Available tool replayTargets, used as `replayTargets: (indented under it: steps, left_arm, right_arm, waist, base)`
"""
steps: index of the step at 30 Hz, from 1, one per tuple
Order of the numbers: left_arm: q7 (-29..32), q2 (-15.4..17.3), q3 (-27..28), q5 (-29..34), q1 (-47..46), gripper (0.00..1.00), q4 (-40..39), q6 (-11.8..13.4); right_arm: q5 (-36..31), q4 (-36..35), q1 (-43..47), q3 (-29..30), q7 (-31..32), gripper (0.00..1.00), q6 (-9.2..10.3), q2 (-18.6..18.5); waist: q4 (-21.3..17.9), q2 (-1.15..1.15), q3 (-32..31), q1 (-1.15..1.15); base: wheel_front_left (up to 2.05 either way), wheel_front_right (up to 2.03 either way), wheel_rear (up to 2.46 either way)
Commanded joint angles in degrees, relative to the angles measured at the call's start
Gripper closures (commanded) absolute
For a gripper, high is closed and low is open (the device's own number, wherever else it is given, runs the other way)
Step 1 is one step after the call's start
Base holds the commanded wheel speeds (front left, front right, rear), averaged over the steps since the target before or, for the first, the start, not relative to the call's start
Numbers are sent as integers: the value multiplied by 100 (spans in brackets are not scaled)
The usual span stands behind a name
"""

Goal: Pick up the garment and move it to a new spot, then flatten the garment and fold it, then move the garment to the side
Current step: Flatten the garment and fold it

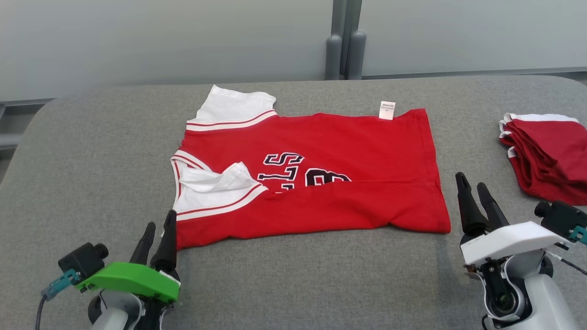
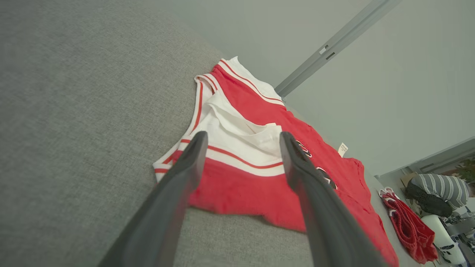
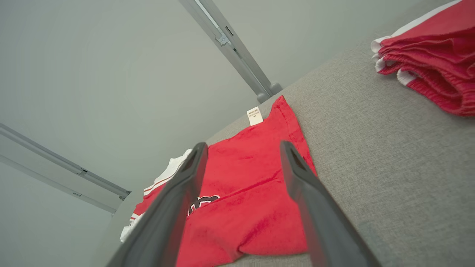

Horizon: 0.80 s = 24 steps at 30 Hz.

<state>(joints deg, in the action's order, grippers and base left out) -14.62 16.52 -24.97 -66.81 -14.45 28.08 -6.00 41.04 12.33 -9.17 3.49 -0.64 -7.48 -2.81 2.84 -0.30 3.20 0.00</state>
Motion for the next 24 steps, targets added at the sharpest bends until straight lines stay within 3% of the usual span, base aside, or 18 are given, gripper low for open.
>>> replayTargets:
  steps: [1, 5, 11, 24]
  left_arm:
    - [36, 50, -19, 99, 110, 0, 16, 53]
    - [220, 66, -100, 59, 338, 0, 144, 317]
    - [373, -61, -157, -11, 290, 0, 443, 445]
    - [340, -292, 62, -281, -241, 0, 1242, 273]
  right_arm:
    - [-54, -64, 107, -8, -51, 0, -2, -19]
    - [-234, -210, 390, -42, -89, 0, -2, -19]
    - [-368, -239, 412, -102, -102, 0, -2, -18]
    - [-469, -267, 287, -74, -96, 0, -2, -18]
  waist:
    - [4, 30, -23, 0]
    - [-21, 30, -29, 0]
    - [-134, 30, 87, 0]
    - [-400, 30, 301, 0]
  base:
    - [0, 0, 0]
    - [0, 0, 0]
    - [0, 0, 0]
    - [0, 0, 0]
